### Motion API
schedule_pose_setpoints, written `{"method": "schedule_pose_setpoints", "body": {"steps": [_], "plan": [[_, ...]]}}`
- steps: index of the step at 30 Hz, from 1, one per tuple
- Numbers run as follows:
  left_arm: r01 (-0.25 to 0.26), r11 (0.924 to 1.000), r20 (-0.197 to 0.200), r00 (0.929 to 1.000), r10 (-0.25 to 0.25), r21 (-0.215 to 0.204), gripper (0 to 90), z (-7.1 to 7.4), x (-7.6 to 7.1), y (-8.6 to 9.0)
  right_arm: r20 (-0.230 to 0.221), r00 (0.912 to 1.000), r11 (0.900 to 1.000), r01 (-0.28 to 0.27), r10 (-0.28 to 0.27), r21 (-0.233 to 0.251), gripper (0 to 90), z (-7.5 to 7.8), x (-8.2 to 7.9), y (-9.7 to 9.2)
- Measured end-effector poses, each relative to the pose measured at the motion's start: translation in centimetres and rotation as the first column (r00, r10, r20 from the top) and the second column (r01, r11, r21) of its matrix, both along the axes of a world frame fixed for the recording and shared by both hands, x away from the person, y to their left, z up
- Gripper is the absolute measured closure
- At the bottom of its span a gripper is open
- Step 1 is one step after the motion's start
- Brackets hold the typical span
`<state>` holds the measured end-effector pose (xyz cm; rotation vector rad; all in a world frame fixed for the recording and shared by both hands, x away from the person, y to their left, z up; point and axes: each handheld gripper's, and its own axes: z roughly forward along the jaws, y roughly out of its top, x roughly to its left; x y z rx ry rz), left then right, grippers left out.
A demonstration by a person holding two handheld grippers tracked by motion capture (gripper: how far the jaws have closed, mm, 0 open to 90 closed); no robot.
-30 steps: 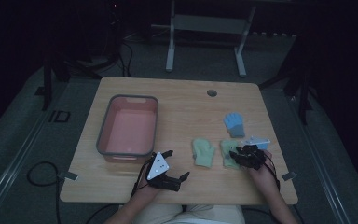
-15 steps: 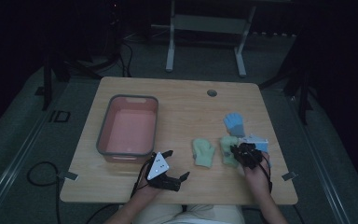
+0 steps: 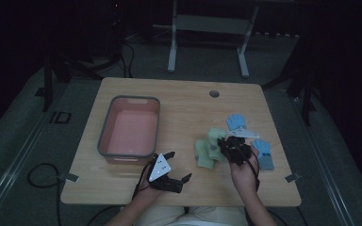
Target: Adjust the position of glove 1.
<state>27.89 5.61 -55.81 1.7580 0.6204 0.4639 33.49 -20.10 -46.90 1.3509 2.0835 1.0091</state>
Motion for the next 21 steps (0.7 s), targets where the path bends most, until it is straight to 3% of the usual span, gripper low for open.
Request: {"method": "schedule_pose_setpoints", "body": {"steps": [9,15,21], "plan": [[0.023,0.9997,-0.012,0.9997,-0.023,-0.008,2.0,0.0,0.1,0.1,-0.067,0.9973,0.9995,-0.029,0.029,-0.006,84.0,-1.9,0.4,1.8],[0.012,0.9999,-0.008,0.9999,-0.012,0.009,2.0,0.0,0.1,0.0,-0.091,0.9954,0.9992,-0.032,0.029,-0.023,83.9,-3.3,0.7,2.4],[-0.017,0.9998,-0.001,0.9998,0.017,-0.002,2.0,0.0,-0.1,0.0,-0.116,0.9927,0.9992,-0.036,0.034,-0.018,83.9,-4.1,1.2,2.7]]}}
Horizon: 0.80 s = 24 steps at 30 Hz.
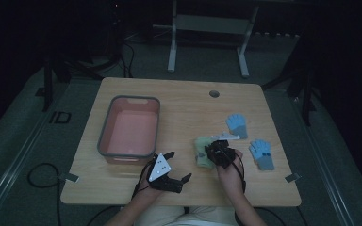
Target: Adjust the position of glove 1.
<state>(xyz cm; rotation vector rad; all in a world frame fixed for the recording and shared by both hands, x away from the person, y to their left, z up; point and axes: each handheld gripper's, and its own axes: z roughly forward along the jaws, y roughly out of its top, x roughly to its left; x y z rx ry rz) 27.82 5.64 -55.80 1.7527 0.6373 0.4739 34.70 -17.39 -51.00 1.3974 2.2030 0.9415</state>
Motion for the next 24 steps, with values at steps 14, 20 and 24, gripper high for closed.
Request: {"method": "schedule_pose_setpoints", "body": {"steps": [14,20,24], "plan": [[0.050,0.9949,0.010,0.9986,-0.051,0.088,2.0,0.2,0.1,-1.2,-0.001,0.9989,0.9989,-0.047,0.047,0.008,69.1,-0.8,0.2,-0.6],[0.122,0.9766,-0.011,0.9925,-0.122,0.177,9.3,1.8,0.0,-2.3,0.057,0.9921,0.9921,-0.115,0.112,0.050,31.7,1.0,-0.1,-2.1],[0.223,0.9484,-0.033,0.9747,-0.221,0.226,15.3,2.0,1.0,-3.4,0.020,0.9866,0.9804,-0.163,0.162,0.110,19.8,1.8,0.2,-3.3]]}}
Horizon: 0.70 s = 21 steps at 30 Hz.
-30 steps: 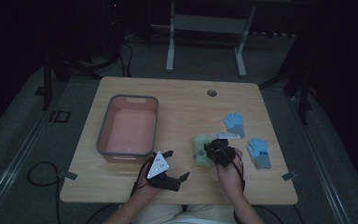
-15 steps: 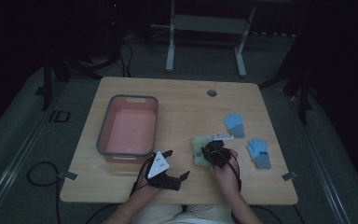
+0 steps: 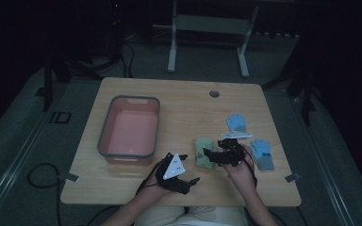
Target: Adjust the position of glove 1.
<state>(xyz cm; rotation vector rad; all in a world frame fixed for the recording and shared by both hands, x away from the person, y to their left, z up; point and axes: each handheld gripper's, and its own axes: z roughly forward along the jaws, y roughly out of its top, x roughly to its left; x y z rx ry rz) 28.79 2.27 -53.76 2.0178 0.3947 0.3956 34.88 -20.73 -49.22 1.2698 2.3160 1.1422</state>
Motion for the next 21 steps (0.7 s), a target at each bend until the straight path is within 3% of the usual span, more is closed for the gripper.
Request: {"method": "schedule_pose_setpoints", "body": {"steps": [1,3,6,8,10,12,13,16,17,20,21], "plan": [[0.017,0.9997,0.009,0.9998,-0.017,0.016,15.4,0.0,0.2,-0.3,-0.012,0.9989,0.9990,-0.045,0.045,0.003,10.0,0.1,0.1,-0.1],[0.058,0.9970,0.024,0.9980,-0.059,0.052,19.8,0.0,0.7,-1.1,0.011,0.9989,0.9988,-0.046,0.046,-0.014,13.4,0.3,0.1,-0.2],[0.103,0.9886,0.046,0.9930,-0.108,0.110,23.7,0.2,1.5,-2.1,0.069,0.9956,0.9978,-0.065,0.064,0.015,13.8,0.6,0.8,-0.6],[0.129,0.9825,0.055,0.9889,-0.138,0.134,30.4,0.3,2.1,-2.8,0.078,0.9928,0.9951,-0.094,0.091,0.031,13.9,0.8,1.5,-0.8],[0.150,0.9742,0.065,0.9846,-0.162,0.169,33.5,0.2,2.7,-3.4,0.064,0.9934,0.9952,-0.097,0.095,0.017,17.7,1.0,2.3,-0.8],[0.163,0.9641,0.073,0.9807,-0.181,0.210,36.6,0.1,3.2,-4.1,0.065,0.9928,0.9936,-0.103,0.100,0.045,15.5,0.9,2.9,-0.8],[0.179,0.9552,0.070,0.9772,-0.200,0.236,39.2,0.0,3.4,-4.3,0.048,0.9931,0.9933,-0.109,0.107,0.040,10.7,0.8,3.2,-0.8],[0.210,0.9337,0.067,0.9689,-0.238,0.290,42.9,-0.3,4.0,-5.0,0.017,0.9934,0.9925,-0.114,0.113,0.043,10.7,0.3,4.2,-0.5],[0.209,0.9303,0.071,0.9679,-0.241,0.301,43.3,-0.4,4.1,-5.1,-0.006,0.9926,0.9916,-0.121,0.121,0.045,11.1,0.0,4.5,-0.4],[0.212,0.9273,0.069,0.9673,-0.244,0.308,44.0,-0.4,4.6,-5.3,-0.004,0.9927,0.9919,-0.120,0.120,0.043,18.2,-0.4,5.2,-0.2],[0.213,0.9248,0.069,0.9667,-0.246,0.315,44.0,-0.4,4.6,-5.4,-0.029,0.9922,0.9915,-0.120,0.121,0.051,24.4,-0.9,5.9,-0.2]]}}
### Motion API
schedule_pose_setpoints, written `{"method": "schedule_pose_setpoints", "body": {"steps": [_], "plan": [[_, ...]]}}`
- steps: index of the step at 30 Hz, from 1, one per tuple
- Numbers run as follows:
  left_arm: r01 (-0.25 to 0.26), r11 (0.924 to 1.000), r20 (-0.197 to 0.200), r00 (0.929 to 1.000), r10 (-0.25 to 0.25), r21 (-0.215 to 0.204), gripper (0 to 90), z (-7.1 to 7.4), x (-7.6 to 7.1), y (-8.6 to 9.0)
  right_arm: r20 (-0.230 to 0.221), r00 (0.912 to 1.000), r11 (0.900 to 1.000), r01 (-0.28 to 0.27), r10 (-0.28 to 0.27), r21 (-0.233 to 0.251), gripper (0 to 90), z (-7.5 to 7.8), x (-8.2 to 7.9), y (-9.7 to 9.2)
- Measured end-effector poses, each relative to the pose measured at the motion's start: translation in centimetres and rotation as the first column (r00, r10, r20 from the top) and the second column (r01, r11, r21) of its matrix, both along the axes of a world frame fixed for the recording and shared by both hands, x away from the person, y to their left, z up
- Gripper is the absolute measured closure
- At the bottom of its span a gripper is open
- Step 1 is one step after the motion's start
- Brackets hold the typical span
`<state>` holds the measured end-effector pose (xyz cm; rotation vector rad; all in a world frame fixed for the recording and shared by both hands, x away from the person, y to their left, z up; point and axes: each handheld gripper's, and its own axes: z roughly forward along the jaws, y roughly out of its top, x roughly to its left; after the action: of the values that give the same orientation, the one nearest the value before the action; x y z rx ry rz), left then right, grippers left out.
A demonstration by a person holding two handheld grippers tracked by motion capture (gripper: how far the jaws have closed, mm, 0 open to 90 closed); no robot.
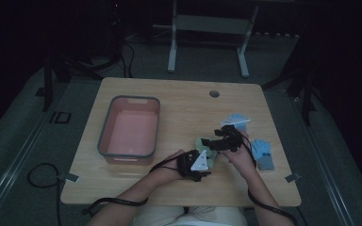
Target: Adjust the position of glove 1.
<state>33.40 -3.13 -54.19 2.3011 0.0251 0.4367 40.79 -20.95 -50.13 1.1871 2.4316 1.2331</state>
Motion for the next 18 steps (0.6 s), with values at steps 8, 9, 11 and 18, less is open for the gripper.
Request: {"method": "schedule_pose_setpoints", "body": {"steps": [8,9,11,18], "plan": [[0.004,0.9999,-0.014,0.9999,-0.004,0.015,53.0,-0.1,0.7,-0.1,-0.108,0.9942,1.0000,0.001,-0.001,0.000,34.1,-2.7,1.5,-0.6],[0.003,0.9998,-0.011,0.9999,-0.002,0.021,53.4,-0.2,0.7,-0.1,-0.159,0.9873,0.9999,-0.006,0.008,0.012,34.0,-3.5,1.8,-0.7],[0.000,0.9998,-0.001,1.0000,0.000,0.022,53.4,-0.4,0.7,-0.1,-0.194,0.9808,0.9997,-0.016,0.019,0.018,34.5,-4.0,1.9,-0.7],[0.000,0.9979,0.077,0.9970,-0.005,0.065,53.4,-0.8,0.4,-0.5,-0.210,0.9755,0.9974,-0.055,0.064,0.045,55.8,-4.5,1.6,-0.8]]}}
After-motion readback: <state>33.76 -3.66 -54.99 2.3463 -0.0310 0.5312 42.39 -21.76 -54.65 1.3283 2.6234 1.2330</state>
